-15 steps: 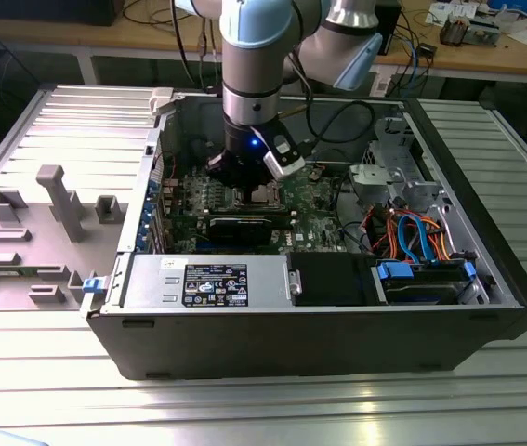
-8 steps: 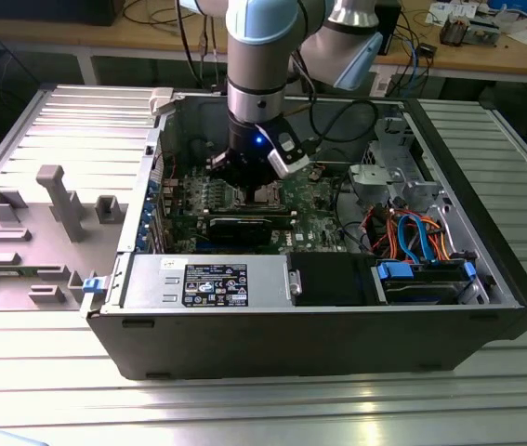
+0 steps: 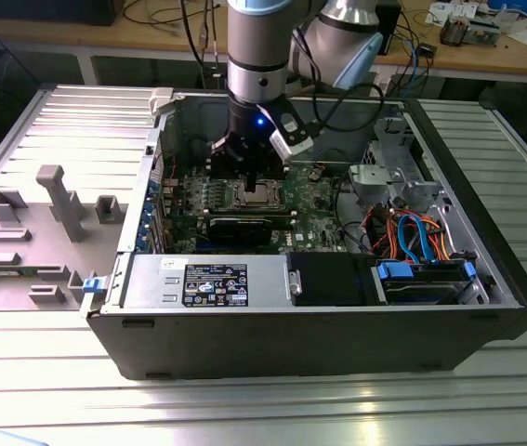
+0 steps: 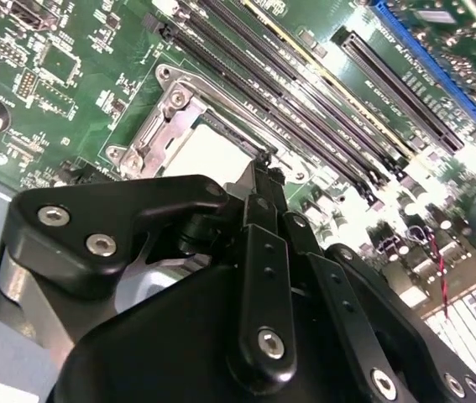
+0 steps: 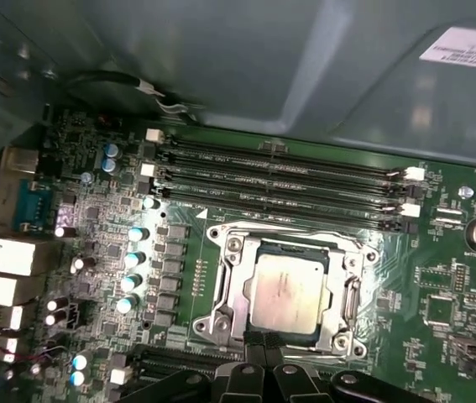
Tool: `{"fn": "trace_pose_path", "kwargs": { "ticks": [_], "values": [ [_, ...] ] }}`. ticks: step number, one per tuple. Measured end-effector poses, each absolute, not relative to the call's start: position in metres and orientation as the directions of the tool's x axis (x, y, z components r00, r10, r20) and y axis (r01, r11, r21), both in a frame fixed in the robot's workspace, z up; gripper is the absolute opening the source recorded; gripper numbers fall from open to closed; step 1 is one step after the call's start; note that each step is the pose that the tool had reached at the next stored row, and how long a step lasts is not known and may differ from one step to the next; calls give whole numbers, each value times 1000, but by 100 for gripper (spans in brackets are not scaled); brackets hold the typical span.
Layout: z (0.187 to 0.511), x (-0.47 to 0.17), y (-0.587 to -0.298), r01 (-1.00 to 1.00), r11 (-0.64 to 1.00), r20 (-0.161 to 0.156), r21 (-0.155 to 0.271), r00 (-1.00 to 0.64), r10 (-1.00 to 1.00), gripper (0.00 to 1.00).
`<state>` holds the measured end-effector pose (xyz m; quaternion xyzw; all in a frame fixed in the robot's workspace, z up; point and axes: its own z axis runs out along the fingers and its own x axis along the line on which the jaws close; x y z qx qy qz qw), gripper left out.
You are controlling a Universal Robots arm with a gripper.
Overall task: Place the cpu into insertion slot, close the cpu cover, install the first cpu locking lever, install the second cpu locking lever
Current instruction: 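Install the second cpu locking lever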
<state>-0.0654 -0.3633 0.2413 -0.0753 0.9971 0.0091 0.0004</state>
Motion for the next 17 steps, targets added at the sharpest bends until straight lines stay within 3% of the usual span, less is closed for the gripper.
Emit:
{"fn": "trace_pose_path", "kwargs": {
  "ticks": [17],
  "values": [
    [261, -65, -363, -150, 989, -1, 7, -989, -150, 11]
  ]
}}
